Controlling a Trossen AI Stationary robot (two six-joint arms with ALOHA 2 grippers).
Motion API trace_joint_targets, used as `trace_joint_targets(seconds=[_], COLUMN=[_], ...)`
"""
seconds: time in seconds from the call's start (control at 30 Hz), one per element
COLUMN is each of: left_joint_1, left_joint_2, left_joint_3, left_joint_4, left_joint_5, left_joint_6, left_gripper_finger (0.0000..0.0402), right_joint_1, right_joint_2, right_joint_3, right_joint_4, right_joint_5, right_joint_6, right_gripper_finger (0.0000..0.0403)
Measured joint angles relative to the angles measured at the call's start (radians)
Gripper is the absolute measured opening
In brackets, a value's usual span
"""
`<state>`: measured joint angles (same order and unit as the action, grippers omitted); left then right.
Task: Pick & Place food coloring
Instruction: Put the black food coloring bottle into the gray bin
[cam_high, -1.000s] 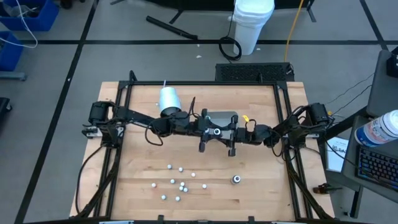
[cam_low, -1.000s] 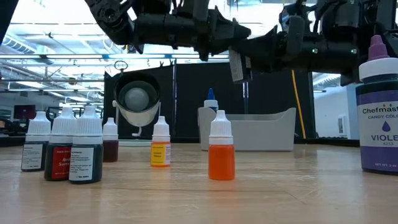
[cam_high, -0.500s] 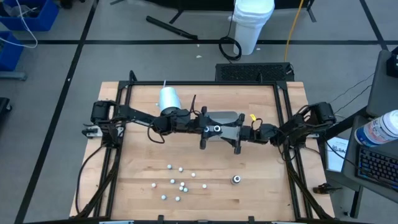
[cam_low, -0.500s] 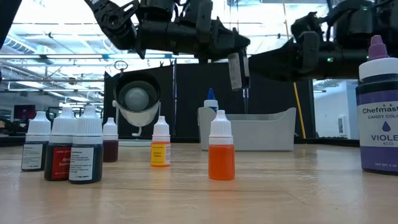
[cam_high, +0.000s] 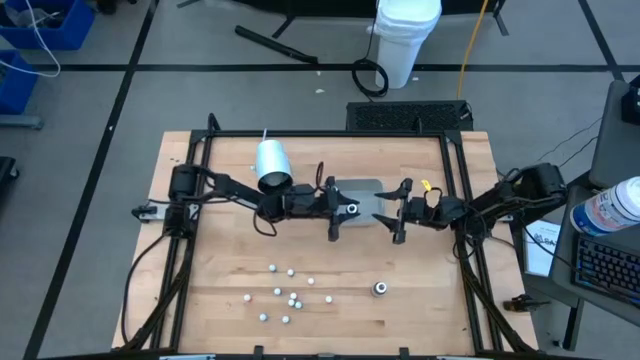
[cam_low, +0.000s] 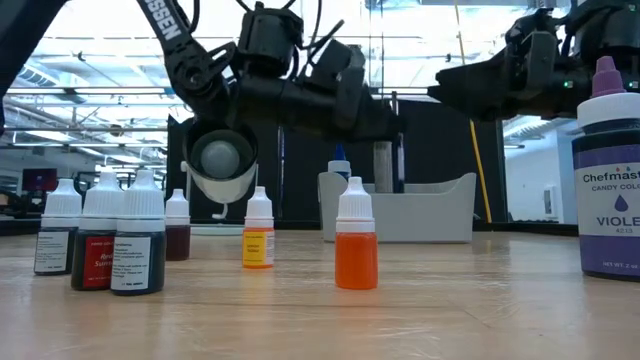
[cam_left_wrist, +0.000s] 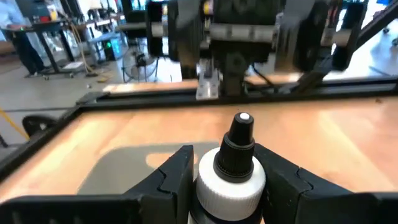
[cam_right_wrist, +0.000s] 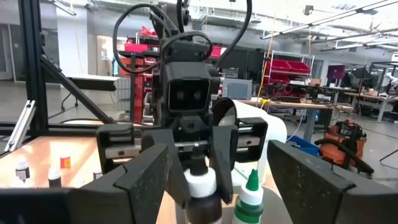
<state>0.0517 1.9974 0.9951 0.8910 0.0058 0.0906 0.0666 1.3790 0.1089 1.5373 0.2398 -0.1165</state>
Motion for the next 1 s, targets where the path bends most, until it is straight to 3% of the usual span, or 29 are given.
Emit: trace_joint_targets(seconds=[0.37,1.0], left_joint_1=[0.0,-0.001], left_joint_2=[0.07,0.071], left_joint_3=[0.002,0.003], left_joint_4=[0.063,0.026], left_joint_5=[-0.017,-0.065], left_joint_6=[-0.016,-0.031], left_gripper_finger=[0.014,0.014], right_joint_1=[0.0,0.0], right_joint_2=[0.001,0.001], right_joint_3=[-0.001,0.0], right_joint_4=[-0.001,-0.001], right_joint_5=[-0.004,-0.004], right_joint_6=[0.0,0.0], right_gripper_finger=[0.0258,0.0253])
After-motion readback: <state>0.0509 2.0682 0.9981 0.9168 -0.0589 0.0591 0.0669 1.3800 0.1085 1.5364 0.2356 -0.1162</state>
